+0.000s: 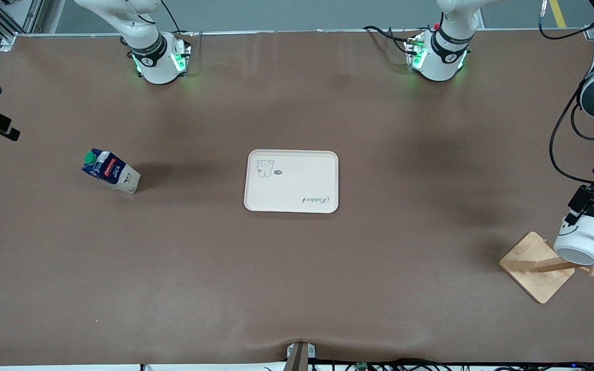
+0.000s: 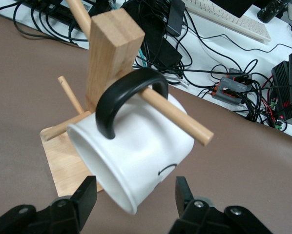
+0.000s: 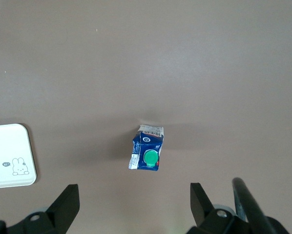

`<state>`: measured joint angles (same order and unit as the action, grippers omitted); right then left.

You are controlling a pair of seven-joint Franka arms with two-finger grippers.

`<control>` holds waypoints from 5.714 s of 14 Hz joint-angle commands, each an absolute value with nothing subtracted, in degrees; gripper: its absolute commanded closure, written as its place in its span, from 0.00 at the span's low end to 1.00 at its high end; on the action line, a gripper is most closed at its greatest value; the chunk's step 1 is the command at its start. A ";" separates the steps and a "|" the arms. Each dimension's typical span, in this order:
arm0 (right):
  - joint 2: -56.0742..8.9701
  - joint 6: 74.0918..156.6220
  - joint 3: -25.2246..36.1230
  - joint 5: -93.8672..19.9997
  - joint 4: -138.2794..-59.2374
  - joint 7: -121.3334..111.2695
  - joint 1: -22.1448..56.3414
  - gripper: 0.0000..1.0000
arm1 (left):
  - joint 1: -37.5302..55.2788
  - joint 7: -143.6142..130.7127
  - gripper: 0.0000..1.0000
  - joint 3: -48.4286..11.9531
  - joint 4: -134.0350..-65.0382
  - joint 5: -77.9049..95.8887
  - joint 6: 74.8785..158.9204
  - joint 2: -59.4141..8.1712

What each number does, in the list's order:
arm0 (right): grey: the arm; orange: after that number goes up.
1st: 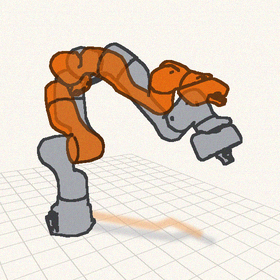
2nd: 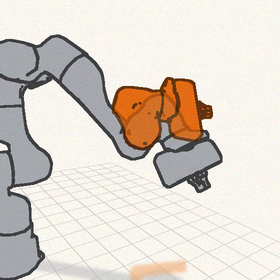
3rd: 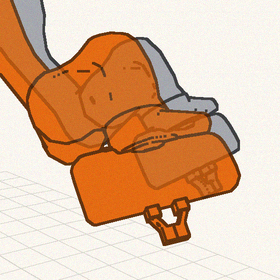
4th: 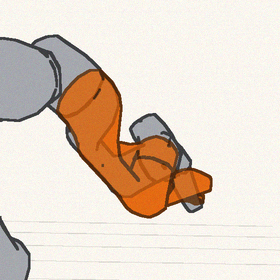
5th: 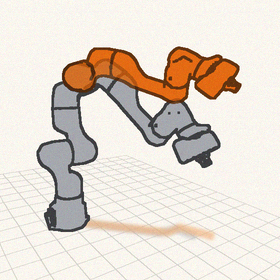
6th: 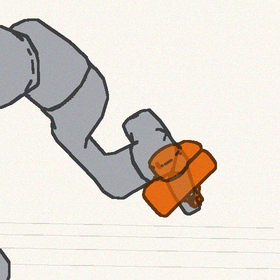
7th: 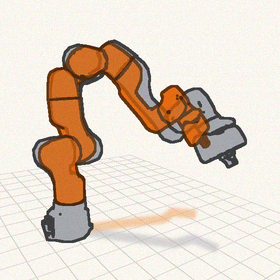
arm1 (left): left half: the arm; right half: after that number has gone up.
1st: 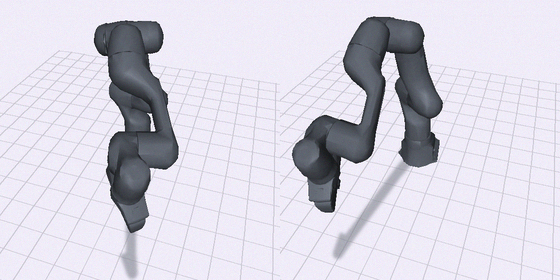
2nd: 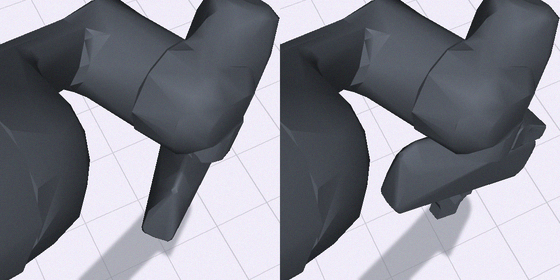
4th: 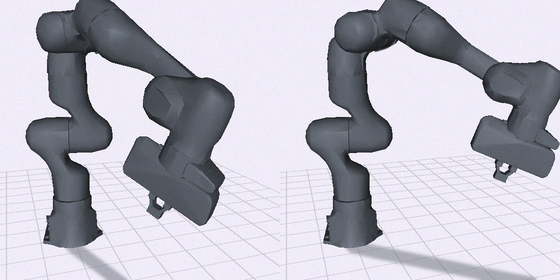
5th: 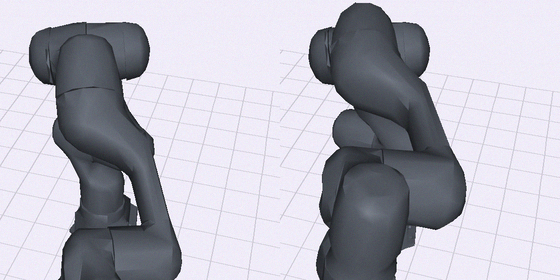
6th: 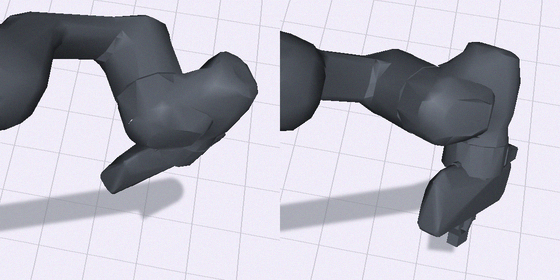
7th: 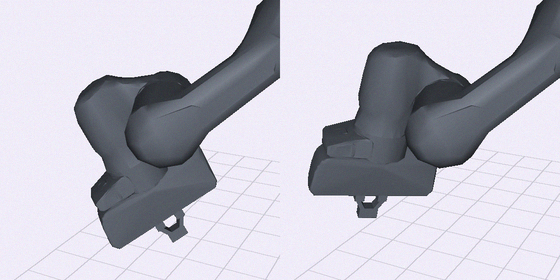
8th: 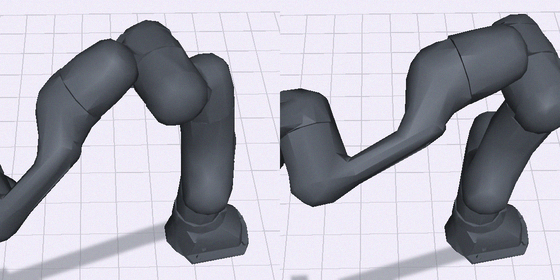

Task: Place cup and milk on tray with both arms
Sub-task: 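Reach the left gripper to the white mug and grasp its rim, then lift the mug off the stand with the left gripper toward the tray, then lower the mug onto the tray while the right gripper grasps the carton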

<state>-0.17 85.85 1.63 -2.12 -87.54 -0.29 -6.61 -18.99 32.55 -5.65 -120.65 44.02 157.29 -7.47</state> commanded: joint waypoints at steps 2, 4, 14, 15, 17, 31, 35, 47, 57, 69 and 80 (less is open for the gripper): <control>-0.70 85.08 1.05 -2.02 -86.13 0.09 -7.29 0.00 | -18.63 35.42 0.36 -5.80 -117.60 46.31 158.20 -10.19; -0.79 85.08 1.05 -2.02 -86.13 0.09 -7.38 0.00 | -17.85 35.42 0.53 -5.80 -117.60 46.67 159.43 -10.63; -2.64 85.08 1.05 -1.85 -86.05 -0.44 -6.77 0.00 | -16.08 35.16 1.00 -7.91 -118.29 46.67 159.43 -8.27; -2.72 85.08 1.05 -1.93 -85.70 -0.44 -6.77 0.00 | -16.08 34.98 1.00 -8.26 -118.82 46.58 159.35 -7.39; -2.72 84.99 1.05 -1.93 -85.43 -0.44 -6.77 0.00 | -16.08 34.72 1.00 -8.96 -121.01 46.58 159.26 -5.28; -4.57 84.90 1.05 -1.93 -85.52 0.00 -6.94 0.00 | -16.08 20.87 1.00 -20.90 -133.07 45.62 155.66 3.96; -5.80 84.38 1.14 -2.20 -86.04 0.17 -7.47 0.00 | -16.00 3.57 1.00 -26.71 -131.84 35.72 153.73 1.67; -12.73 85.08 0.97 -2.29 -85.87 -0.09 -6.86 0.00 | -11.35 -39.01 1.00 -41.92 -119.89 13.10 128.25 -8.69; -17.84 92.11 1.05 -0.35 -88.93 0.96 -7.29 0.00 | 6.32 -72.50 1.00 -41.49 -108.21 -3.78 126.74 -25.38; -0.54 110.74 0.79 -0.79 -121.27 10.79 -6.77 0.00 | 19.86 -80.86 1.00 -30.32 -91.49 -10.55 124.98 -41.39; 0.09 117.95 0.79 -0.70 -128.66 16.79 -5.71 0.00 | 20.21 -80.42 0.98 -30.32 -91.93 -10.11 122.52 -44.21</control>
